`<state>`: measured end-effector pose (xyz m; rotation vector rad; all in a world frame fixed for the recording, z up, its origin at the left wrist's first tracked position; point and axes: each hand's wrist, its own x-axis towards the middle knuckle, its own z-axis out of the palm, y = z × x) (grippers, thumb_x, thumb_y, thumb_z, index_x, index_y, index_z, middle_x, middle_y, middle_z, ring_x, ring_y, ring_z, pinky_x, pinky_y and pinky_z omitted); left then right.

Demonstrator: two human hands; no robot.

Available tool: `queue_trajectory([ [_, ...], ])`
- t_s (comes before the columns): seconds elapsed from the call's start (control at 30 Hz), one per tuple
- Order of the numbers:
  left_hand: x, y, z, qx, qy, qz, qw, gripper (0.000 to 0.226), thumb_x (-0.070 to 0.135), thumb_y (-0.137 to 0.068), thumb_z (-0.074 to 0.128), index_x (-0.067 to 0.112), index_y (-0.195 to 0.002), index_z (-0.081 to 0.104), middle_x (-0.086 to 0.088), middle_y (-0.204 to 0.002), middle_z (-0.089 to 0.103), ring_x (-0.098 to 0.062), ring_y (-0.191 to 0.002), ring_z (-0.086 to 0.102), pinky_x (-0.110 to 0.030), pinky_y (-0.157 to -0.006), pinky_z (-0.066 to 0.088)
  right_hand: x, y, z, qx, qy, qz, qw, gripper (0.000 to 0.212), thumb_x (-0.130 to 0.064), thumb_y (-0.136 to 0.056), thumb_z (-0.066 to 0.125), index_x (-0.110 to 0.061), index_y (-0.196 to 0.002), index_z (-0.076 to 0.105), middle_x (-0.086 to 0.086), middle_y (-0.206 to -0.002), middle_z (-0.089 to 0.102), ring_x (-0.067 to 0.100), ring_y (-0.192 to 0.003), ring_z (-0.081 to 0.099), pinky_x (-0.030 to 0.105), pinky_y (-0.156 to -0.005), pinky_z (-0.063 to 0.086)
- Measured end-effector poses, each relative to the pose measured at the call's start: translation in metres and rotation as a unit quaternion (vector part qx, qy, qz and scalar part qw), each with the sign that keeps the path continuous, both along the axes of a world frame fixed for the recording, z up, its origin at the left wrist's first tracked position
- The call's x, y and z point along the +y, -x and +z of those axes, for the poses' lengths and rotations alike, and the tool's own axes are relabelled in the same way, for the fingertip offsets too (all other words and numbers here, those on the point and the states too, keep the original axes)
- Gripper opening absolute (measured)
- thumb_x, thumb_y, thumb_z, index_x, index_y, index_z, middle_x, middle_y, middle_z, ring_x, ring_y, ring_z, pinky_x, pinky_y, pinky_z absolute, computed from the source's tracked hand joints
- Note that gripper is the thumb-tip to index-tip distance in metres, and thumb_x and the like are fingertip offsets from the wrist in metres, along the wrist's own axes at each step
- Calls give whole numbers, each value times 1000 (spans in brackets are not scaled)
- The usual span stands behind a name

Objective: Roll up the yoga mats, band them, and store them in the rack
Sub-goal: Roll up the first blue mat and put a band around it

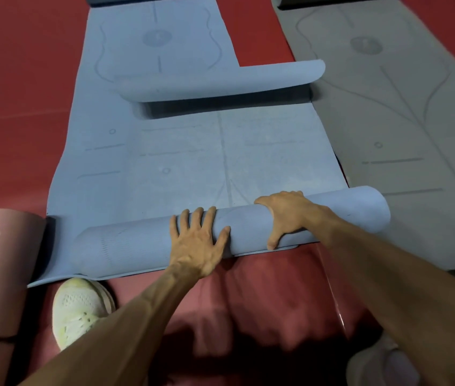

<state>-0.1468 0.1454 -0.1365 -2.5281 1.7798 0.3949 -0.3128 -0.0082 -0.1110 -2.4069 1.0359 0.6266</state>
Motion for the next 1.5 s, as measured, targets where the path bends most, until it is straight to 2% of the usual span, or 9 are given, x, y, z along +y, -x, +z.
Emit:
queue_trajectory([
  [0.23, -11, 1, -8, -23, -13, 9, 1000, 79, 63, -81, -1, 27, -145, 28, 3, -145, 36, -26, -137, 24, -46, -117, 6, 12, 20, -18, -78, 78, 10, 994, 110, -73, -54, 73, -32, -146, 30, -7, -139, 43, 16, -128, 37, 38, -110, 18],
  [0.4, -36, -9, -8, -2, -11, 28, 1000, 55, 58, -93, 24, 29, -137, 42, 3, -134, 47, -23, -128, 37, -45, -114, 13, 17, 17, -23, -75, 137, -5, 988, 109, -79, -65, 59, -27, -152, 19, 0, -150, 27, 18, -141, 20, 56, -115, 2],
  [0.53, -58, -17, -10, -11, -4, 51, 999, 55, 60, -89, 24, 30, -123, 56, 0, -120, 57, -23, -114, 48, -41, -105, 28, 31, 19, -40, -141, 225, -77, 961, 106, -84, -66, 33, -15, -147, 36, 11, -147, 41, 29, -140, 32, 58, -115, 3],
  [0.67, -83, -31, -9, 1, -38, 47, 998, 63, 62, -87, 18, 27, -116, 62, -4, -115, 61, -24, -109, 52, -41, -95, 32, 33, 18, -57, -173, 305, -61, 934, 99, -76, -70, 40, -7, -142, 42, 15, -144, 45, 33, -138, 36, 59, -113, 15],
  [0.83, -106, -43, -9, 23, -67, 47, 996, 59, 59, -87, 21, 25, -104, 66, -7, -111, 67, -26, -102, 57, -39, -85, 33, 14, 9, -57, -132, 297, -55, 944, 115, -85, -57, 50, -10, -144, 40, 13, -145, 45, 33, -137, 37, 55, -114, 10],
  [1.07, -122, -53, -6, 59, -77, 56, 994, 58, 60, -91, 25, 26, -112, 66, -10, -116, 65, -32, -105, 58, -36, -82, 38, -8, 0, -38, -28, 236, -6, 971, 140, -71, -51, 77, -23, -154, -5, 10, -157, 15, 30, -146, 8, 54, -117, 0],
  [1.23, -111, -49, -1, 55, -38, 24, 997, 54, 53, -96, 23, 22, -99, 67, -7, -105, 68, -25, -88, 55, -35, -78, 36, -10, 0, -34, -14, 256, 37, 966, 125, -60, -59, 80, -18, -153, 9, 13, -151, 25, 32, -139, 24, 50, -116, 10],
  [1.37, -97, -48, -1, 54, 7, -4, 998, 51, 47, -98, 21, 21, -113, 62, -6, -116, 64, -23, -108, 54, -37, -96, 34, -17, -5, -29, 7, 264, 64, 962, 114, -55, -60, 77, -14, -149, 19, 11, -141, 39, 29, -125, 39, 47, -110, 23],
  [1.5, -69, -48, 3, 30, 33, -12, 999, 50, 47, -99, 24, 23, -139, 43, 4, -141, 46, -14, -133, 36, -44, -116, 7, -28, -13, -15, 19, 240, 76, 968, 108, -56, -55, 78, -15, -141, 28, 8, -124, 52, 27, -111, 51, 43, -96, 37],
])
